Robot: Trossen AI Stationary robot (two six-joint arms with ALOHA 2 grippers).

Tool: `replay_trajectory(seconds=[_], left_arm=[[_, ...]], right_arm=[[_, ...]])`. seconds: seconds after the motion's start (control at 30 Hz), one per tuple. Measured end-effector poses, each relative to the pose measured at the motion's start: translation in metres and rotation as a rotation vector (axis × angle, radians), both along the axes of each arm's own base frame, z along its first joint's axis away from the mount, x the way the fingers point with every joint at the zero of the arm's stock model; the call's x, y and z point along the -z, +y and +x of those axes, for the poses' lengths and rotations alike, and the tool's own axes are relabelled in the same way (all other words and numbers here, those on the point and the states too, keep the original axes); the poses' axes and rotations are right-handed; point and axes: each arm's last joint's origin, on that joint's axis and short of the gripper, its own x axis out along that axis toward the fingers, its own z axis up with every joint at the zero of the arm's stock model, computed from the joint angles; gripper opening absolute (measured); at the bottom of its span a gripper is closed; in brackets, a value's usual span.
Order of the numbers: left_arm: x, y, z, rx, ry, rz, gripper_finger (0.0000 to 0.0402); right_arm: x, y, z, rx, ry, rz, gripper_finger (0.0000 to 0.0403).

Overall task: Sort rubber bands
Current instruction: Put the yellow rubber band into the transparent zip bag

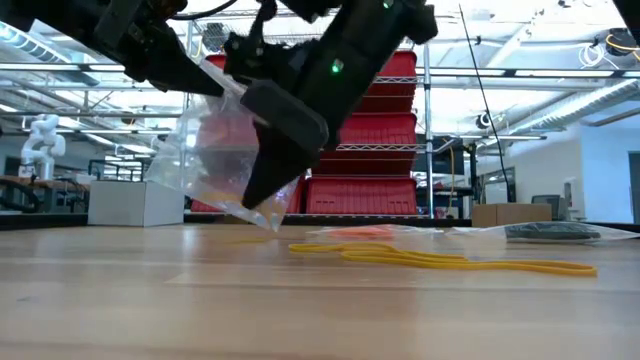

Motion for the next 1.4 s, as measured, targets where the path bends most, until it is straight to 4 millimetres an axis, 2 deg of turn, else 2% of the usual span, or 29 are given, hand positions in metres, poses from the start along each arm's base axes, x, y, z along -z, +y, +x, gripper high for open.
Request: replay_trajectory(seconds=[0.13, 0.23, 0.33, 0.47, 0.73, 1.13, 1.23, 1.33, 1.4], left_arm=[[0.000, 0.000, 0.000, -0.001, 0.004, 0.002, 0.0000], [0.000, 0.000, 0.000, -0.001, 0.003, 0.002, 0.0000], [0.000, 0.000, 0.000, -0.002, 0.002, 0.002, 0.0000], [0.000, 0.000, 0.000, -0.002, 0.002, 0.003, 0.0000], [0.000, 0.000, 0.000, -0.002, 0.001, 0.003, 0.0000], [0.000, 0.000, 0.000, -0.002, -0.003, 0.001, 0.0000], [0.000, 0.000, 0.000, 0.009, -0.001, -0.002, 0.0000], [0.000, -0.001, 0.000, 0.026, 0.004, -0.004, 0.0002], [0.000, -0.001, 0.000, 0.039, 0.005, -0.010, 0.0009]], right_arm=[[-0.007, 0.002, 0.002, -0.013, -0.015, 0.007, 0.0062], [-0.035, 0.008, 0.002, -0.012, -0.079, -0.052, 0.0104], [-0.066, 0.015, -0.005, -0.004, -0.124, -0.203, 0.0136], [-0.081, 0.021, -0.007, 0.015, -0.146, -0.371, 0.0146], [-0.073, 0.002, 0.001, 0.067, -0.105, -0.493, 0.0124], [-0.067, -0.026, 0.011, 0.113, -0.090, -0.514, 0.0111], [-0.067, -0.029, 0.011, 0.095, -0.079, -0.523, 0.0082], [-0.067, -0.024, 0.009, 0.028, -0.053, -0.497, 0.0021], [-0.073, -0.019, 0.004, -0.010, -0.034, -0.462, 0.0009]])
